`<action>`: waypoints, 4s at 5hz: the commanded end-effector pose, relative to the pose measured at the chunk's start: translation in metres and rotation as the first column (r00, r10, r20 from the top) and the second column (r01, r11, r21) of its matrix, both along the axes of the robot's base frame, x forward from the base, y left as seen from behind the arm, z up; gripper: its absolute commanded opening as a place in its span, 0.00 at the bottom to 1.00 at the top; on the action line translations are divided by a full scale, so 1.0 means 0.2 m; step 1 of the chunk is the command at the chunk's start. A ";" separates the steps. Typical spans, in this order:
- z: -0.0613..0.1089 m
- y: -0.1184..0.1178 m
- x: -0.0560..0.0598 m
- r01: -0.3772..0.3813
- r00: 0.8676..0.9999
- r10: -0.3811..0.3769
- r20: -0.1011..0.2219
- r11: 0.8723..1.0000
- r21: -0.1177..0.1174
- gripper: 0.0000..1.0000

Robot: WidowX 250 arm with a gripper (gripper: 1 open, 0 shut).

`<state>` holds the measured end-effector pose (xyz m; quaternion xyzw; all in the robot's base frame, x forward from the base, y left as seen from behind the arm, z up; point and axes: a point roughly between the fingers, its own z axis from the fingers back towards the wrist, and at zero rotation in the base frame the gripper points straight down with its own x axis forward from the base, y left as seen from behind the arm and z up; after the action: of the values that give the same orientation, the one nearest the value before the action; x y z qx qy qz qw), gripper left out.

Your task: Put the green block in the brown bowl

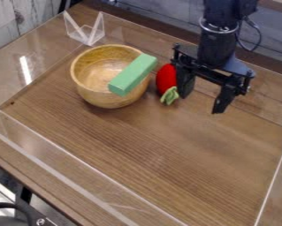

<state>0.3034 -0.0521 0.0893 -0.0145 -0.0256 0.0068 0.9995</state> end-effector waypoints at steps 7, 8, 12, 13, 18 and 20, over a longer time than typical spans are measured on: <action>0.10 -0.14 -0.03 0.090 0.996 -0.090 0.018 0.996 -0.017 1.00; 0.12 -0.25 0.07 0.109 0.993 -0.108 0.048 0.994 -0.015 1.00; 0.10 -0.29 0.08 0.111 0.993 -0.112 0.035 0.993 0.033 1.00; 0.11 -0.30 0.06 0.087 0.996 -0.089 0.033 0.996 0.036 1.00; 0.17 -0.04 0.06 0.058 0.997 -0.059 0.056 0.998 0.035 1.00; 0.20 -0.09 0.02 0.034 0.998 -0.035 0.056 0.999 0.026 1.00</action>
<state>0.3043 -0.0680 0.1081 0.0043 -0.0198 -0.0096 0.9997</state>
